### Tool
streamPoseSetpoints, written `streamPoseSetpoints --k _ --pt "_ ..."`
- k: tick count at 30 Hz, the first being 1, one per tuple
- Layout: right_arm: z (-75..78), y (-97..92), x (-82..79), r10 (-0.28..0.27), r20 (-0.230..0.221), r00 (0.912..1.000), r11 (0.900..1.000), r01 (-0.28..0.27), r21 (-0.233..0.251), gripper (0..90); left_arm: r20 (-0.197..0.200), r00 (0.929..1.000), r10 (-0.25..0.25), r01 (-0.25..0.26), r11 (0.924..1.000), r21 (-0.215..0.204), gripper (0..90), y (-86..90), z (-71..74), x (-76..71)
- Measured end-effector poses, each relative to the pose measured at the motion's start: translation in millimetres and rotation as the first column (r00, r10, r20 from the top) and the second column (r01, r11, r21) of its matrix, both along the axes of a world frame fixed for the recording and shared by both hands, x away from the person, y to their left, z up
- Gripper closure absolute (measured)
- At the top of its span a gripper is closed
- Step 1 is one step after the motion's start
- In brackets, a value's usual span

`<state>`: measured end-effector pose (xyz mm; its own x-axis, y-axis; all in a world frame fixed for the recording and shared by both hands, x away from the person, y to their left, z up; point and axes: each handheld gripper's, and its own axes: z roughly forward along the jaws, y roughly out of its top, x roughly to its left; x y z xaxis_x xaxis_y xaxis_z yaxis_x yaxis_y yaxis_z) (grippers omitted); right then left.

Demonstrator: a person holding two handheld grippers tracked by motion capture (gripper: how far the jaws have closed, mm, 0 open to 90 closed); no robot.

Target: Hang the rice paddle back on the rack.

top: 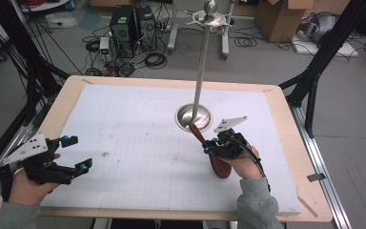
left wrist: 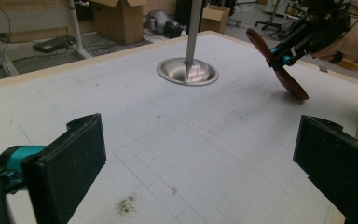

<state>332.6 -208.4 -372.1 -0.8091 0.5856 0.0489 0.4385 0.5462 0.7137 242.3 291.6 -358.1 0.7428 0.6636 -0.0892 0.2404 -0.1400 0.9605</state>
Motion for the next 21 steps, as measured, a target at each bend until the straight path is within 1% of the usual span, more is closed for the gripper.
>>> streamPoseSetpoints --k 5,6,8,11,14,16,18,21 --pt "8.5 -11.4 -3.8 -0.018 0.039 0.9991 0.9984 0.016 0.055 77.9 -0.01 1.0 0.0 0.0 1.0 0.002 2.8 0.0 -1.1 1.0" --pt "9.9 -13.6 -4.0 -0.021 0.053 0.9984 0.9976 0.017 0.067 77.9 -0.011 0.9999 0.0 0.0 1.0 0.002 2.8 -0.1 -1.3 1.2" --pt "12.8 -17.2 -5.5 -0.029 0.063 0.9976 0.9961 0.023 0.085 77.9 -0.013 0.9999 0.0 0.0 1.0 0.002 2.8 -0.4 -1.7 1.5" --pt "15.8 -20.6 -6.8 -0.026 0.079 0.9965 0.9932 0.017 0.115 77.9 -0.015 0.9999 0.0 0.0 1.0 0.003 2.8 -0.2 -2.1 1.6" --pt "19.9 -20.6 -10.1 -0.014 0.131 0.9912 0.9923 -0.003 0.124 77.9 -0.014 0.9999 0.003 -0.003 1.0 0.001 2.8 0.2 -2.2 1.6" --pt "23.5 -20.1 -12.5 -0.015 0.152 0.9882 0.9916 -0.005 0.129 78.0 -0.011 0.9999 0.009 -0.009 0.9999 0.006 2.8 0.8 -2.2 1.7" --pt "25.7 -19.9 -13.8 -0.019 0.167 0.9858 0.9908 -0.004 0.135 78.0 -0.007 0.9999 0.015 -0.015 0.9999 0.005 2.8 1.5 -2.0 1.7" --pt "27.5 -22.1 -13.8 -0.026 0.173 0.9846 0.9885 0.0 0.151 78.0 -0.007 0.9998 0.017 -0.017 0.9998 0.004 2.8 2.6 -1.9 1.1"
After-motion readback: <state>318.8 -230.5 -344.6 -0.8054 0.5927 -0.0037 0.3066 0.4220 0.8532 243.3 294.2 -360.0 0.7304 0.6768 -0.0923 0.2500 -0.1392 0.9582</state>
